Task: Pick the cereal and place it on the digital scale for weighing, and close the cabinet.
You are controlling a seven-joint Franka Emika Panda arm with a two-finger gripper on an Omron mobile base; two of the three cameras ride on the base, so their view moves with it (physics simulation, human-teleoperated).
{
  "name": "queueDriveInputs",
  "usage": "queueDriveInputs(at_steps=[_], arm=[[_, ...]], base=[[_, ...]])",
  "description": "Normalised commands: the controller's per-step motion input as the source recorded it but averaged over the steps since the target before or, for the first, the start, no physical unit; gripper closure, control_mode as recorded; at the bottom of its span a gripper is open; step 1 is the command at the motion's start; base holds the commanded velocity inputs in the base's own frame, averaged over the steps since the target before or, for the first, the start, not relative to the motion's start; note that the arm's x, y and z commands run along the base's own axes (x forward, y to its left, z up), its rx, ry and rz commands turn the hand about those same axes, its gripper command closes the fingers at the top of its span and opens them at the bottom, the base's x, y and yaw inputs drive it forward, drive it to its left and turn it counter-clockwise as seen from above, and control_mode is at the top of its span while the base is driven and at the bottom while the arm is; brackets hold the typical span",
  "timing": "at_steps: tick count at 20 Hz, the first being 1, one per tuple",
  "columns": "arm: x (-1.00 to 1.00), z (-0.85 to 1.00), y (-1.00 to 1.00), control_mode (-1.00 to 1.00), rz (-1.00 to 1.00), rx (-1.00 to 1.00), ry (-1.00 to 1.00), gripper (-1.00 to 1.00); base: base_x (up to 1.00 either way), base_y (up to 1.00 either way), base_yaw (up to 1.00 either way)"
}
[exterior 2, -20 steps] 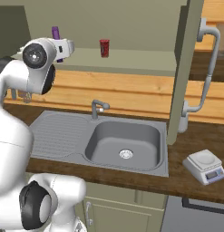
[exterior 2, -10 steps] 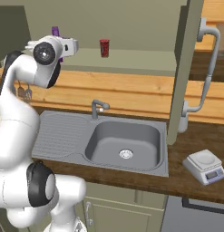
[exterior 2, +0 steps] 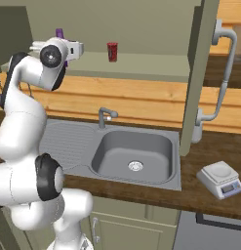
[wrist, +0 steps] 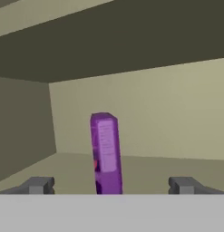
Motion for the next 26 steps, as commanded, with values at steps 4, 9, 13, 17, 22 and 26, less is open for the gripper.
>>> queueDriveInputs(at_steps=[4,9,13,17,22,26], arm=[[0.47,0.0,0.53,-1.0,0.0,-0.06,0.03,-1.0],[0.44,0.0,0.19,-1.0,0.0,-0.02,0.09,-1.0],[0.18,0.0,0.0,-1.0,0.0,0.0,0.01,-1.0],[0.19,0.0,0.02,-1.0,0.0,0.0,0.0,1.0],[0.32,0.0,0.01,-1.0,0.0,0.0,0.0,1.0],[0.23,0.0,0.0,-1.0,0.0,0.0,0.0,1.0]], base=[[0.0,0.0,0.0],[0.0,0.0,0.0],[0.0,0.0,0.0],[0.0,0.0,0.0],[0.0,0.0,0.0],[0.0,0.0,0.0]])
